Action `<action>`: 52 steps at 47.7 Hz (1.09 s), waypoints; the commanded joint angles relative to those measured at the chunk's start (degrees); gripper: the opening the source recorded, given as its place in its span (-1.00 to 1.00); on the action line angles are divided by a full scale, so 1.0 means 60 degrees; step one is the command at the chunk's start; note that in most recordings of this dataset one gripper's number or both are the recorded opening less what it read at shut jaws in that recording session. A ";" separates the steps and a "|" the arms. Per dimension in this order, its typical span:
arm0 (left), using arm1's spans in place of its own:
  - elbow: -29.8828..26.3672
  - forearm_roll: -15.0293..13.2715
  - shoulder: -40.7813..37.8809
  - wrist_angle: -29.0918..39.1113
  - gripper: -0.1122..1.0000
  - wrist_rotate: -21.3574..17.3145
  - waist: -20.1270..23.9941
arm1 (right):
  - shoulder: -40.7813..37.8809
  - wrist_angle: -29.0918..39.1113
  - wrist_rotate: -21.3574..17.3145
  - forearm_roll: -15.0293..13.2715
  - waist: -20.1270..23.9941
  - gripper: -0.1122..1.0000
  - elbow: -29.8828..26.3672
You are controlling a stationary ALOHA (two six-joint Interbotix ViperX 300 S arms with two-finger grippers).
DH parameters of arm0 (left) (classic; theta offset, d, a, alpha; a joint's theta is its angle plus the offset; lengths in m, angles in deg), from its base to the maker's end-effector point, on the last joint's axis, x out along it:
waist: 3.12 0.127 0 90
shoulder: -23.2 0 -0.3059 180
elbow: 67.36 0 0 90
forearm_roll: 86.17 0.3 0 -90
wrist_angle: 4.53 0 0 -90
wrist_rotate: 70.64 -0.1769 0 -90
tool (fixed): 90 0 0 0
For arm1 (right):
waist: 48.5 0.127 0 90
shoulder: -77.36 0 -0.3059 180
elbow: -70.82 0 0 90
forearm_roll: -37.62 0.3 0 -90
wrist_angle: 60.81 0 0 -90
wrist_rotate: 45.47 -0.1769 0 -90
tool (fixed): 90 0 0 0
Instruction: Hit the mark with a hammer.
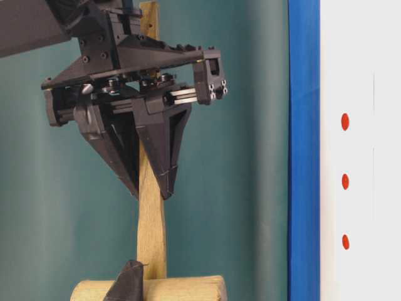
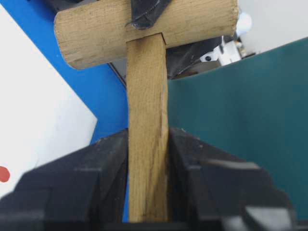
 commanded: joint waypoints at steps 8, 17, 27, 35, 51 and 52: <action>-0.0088 0.0000 0.0161 -0.0044 -0.01 -0.0117 0.0000 | 0.0337 0.0688 -0.0146 0.0425 0.0000 -0.35 -0.0513; -0.0088 0.0000 0.0161 -0.0044 -0.01 -0.0176 0.0000 | 0.0425 0.0776 -0.0132 0.0776 0.0015 0.63 -0.0498; -0.0088 0.0029 0.0161 -0.0015 -0.01 -0.0234 0.0000 | 0.0762 0.1011 -0.0146 0.0820 0.0176 0.93 -0.0337; -0.0088 0.0044 0.0161 0.0176 -0.01 -0.0659 0.0000 | 0.1099 0.1494 -0.0601 0.1685 0.0234 0.93 -0.0308; -0.0088 0.0029 0.0176 0.0366 -0.01 -0.2153 -0.0161 | 0.1465 0.3208 -0.2300 0.4585 -0.0044 0.93 -0.0352; -0.0088 0.0044 0.0161 0.0366 -0.01 -0.2183 -0.0176 | 0.1450 0.3296 -0.2300 0.4600 -0.0044 0.93 -0.0352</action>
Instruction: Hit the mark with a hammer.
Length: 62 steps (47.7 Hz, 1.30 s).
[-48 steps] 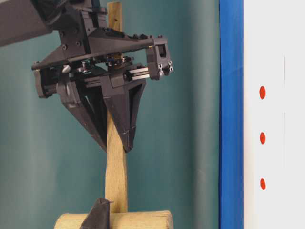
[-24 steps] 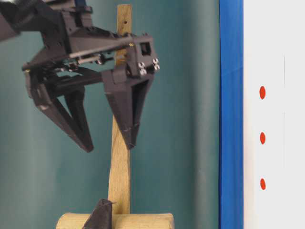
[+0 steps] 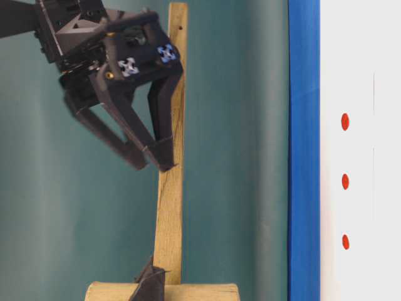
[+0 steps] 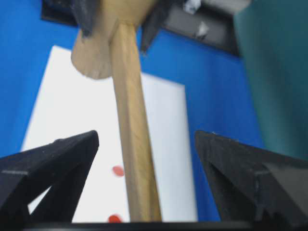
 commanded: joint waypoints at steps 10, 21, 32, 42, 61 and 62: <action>-0.0132 0.0015 0.0117 -0.0059 -0.01 -0.0088 -0.0059 | 0.0234 0.0806 -0.0176 0.0439 -0.0073 0.93 -0.0205; -0.0146 0.0029 0.0117 -0.0059 -0.01 -0.0088 -0.0073 | 0.0234 0.0952 -0.0190 0.0469 -0.0146 0.92 -0.0190; -0.0190 0.0015 0.0132 -0.0059 -0.01 -0.0088 -0.0161 | 0.0015 0.1113 -0.0176 0.0469 -0.0337 0.39 -0.0205; -0.0190 0.0015 0.0132 -0.0073 -0.01 -0.0088 -0.0249 | -0.0015 0.1245 -0.0103 0.0454 -0.0381 -0.62 -0.0205; -0.0205 0.0029 0.0205 -0.0103 -0.01 -0.0117 -0.0249 | 0.0000 0.1318 -0.0146 0.0454 -0.0381 -0.69 -0.0234; -0.0205 0.0015 0.0205 -0.0088 -0.01 -0.0117 -0.0249 | 0.0000 0.1304 -0.0146 0.0454 -0.0396 -0.69 -0.0234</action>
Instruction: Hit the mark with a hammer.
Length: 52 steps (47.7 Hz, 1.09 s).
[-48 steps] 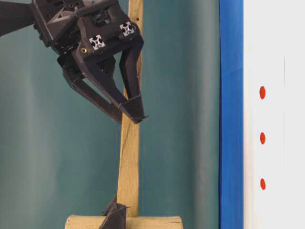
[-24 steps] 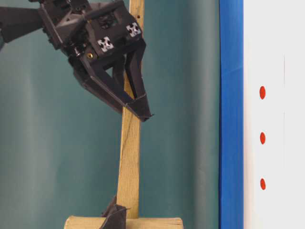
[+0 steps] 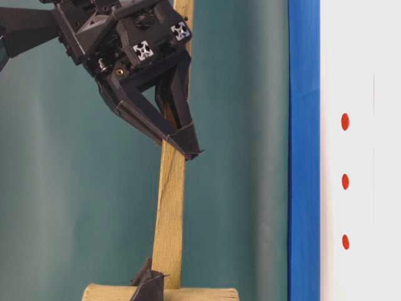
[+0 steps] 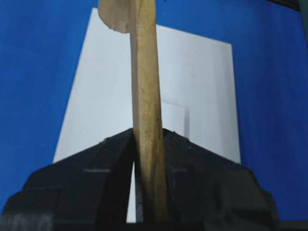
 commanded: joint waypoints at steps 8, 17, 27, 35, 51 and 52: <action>-0.0190 -0.0015 0.0161 -0.0073 -0.01 -0.0029 -0.0015 | 0.0117 -0.0044 -0.0073 0.0059 -0.0088 -0.69 -0.0249; -0.0205 -0.0015 0.0161 -0.0059 -0.01 0.0000 0.0146 | 0.0117 -0.0044 -0.0117 0.0059 -0.0088 -0.69 -0.0249; -0.0190 -0.0044 0.0161 -0.0059 0.00 0.0132 0.0146 | 0.0190 -0.0073 -0.0176 0.0059 -0.0088 -0.69 -0.0190; -0.0176 -0.0044 0.0161 -0.0059 0.47 0.0249 0.0146 | 0.0278 -0.0088 -0.0234 0.0073 -0.0088 -0.74 -0.0117; 0.0190 -0.0044 0.0732 0.0396 0.72 0.0249 0.0146 | 0.0850 -0.0161 -0.0659 0.0103 -0.0088 -0.76 0.0454; 0.0249 -0.0044 0.0820 0.0454 0.72 0.0249 0.0146 | 0.0908 -0.0146 -0.0703 0.0103 -0.0088 -0.76 0.0498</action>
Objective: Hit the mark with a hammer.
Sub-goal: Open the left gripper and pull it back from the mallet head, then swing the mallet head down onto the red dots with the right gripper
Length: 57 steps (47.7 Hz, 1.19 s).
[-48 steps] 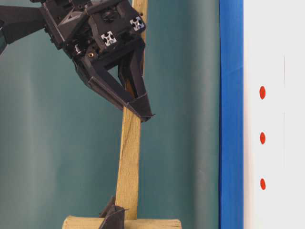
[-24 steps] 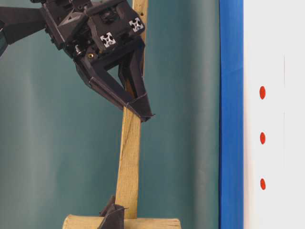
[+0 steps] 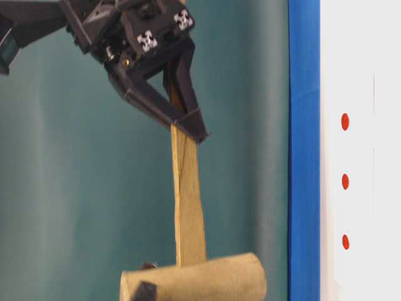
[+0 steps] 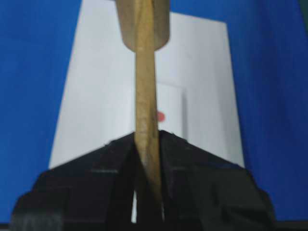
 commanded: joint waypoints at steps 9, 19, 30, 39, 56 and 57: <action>0.0703 0.0000 0.1816 0.1099 0.73 -0.0029 0.0059 | 0.1113 -0.0146 -0.0410 0.0029 -0.0015 -0.76 0.0586; 0.1289 -0.0015 0.4189 0.3120 0.72 -0.0015 0.0059 | 0.1479 -0.0146 -0.0527 0.0029 -0.0029 -0.76 0.0894; 0.1699 0.0000 0.6021 0.4819 0.72 0.0000 0.0059 | 0.1187 -0.0190 -0.0527 0.0029 -0.0015 -0.76 0.0776; 0.1831 0.0000 0.6357 0.5127 0.72 -0.0015 0.0059 | 0.0864 -0.0542 -0.0527 0.0029 -0.0015 -0.76 0.0688; 0.1904 0.0000 0.6284 0.5112 0.71 -0.0029 0.0059 | 0.0542 -0.1611 -0.0513 0.0029 -0.0293 -0.76 0.0498; 0.1904 0.0000 0.6284 0.5112 0.71 -0.0029 0.0059 | 0.0527 -0.1611 -0.0513 0.0029 -0.0278 -0.76 0.0469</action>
